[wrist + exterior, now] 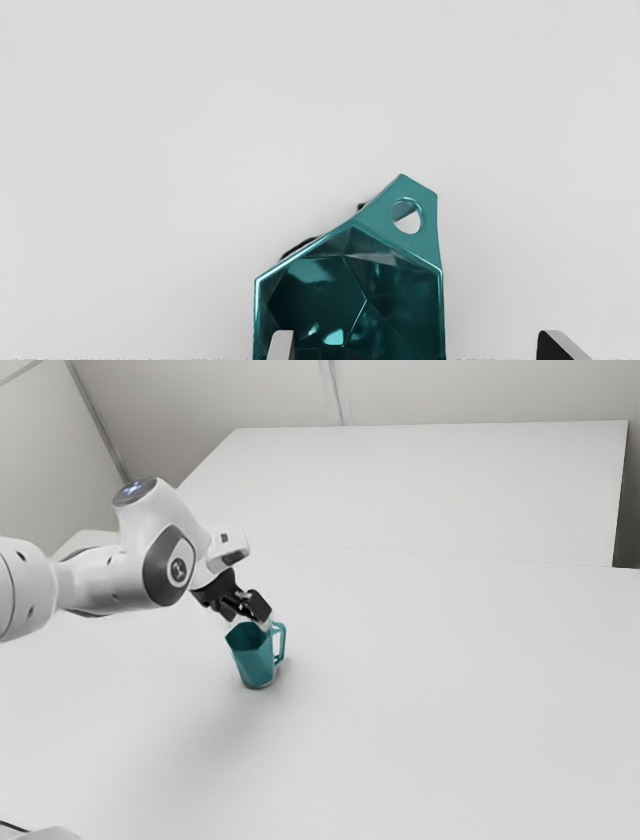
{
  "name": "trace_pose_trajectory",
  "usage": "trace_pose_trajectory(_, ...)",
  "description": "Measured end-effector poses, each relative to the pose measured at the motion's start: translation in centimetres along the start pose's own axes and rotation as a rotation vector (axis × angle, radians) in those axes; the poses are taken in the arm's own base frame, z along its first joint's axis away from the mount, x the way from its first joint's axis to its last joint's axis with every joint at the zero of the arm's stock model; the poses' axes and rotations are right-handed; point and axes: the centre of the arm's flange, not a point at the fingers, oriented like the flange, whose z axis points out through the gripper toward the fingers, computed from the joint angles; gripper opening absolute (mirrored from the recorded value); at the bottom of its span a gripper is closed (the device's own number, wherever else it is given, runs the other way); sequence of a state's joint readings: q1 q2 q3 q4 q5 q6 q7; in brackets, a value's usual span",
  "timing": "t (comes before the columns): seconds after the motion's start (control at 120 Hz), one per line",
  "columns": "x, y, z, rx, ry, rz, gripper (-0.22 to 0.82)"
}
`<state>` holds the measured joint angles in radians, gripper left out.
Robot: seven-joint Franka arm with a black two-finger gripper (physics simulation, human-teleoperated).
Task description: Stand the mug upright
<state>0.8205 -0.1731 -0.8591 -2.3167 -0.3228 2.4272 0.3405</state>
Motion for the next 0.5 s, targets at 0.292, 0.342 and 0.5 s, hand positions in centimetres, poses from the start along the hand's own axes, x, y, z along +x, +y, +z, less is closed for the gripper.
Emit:
trace_pose_trajectory(0.292, 5.7, -0.3, -10.8, -0.022, -0.020, 0.022, 0.58)
trace_pose_trajectory(0.342, 6.9, 0.0, -13.7, -0.007, -0.019, 0.041, 0.59)
trace_pose_trajectory(0.5, 9.0, -0.1, -19.1, -0.013, -0.063, 0.052, 0.60)
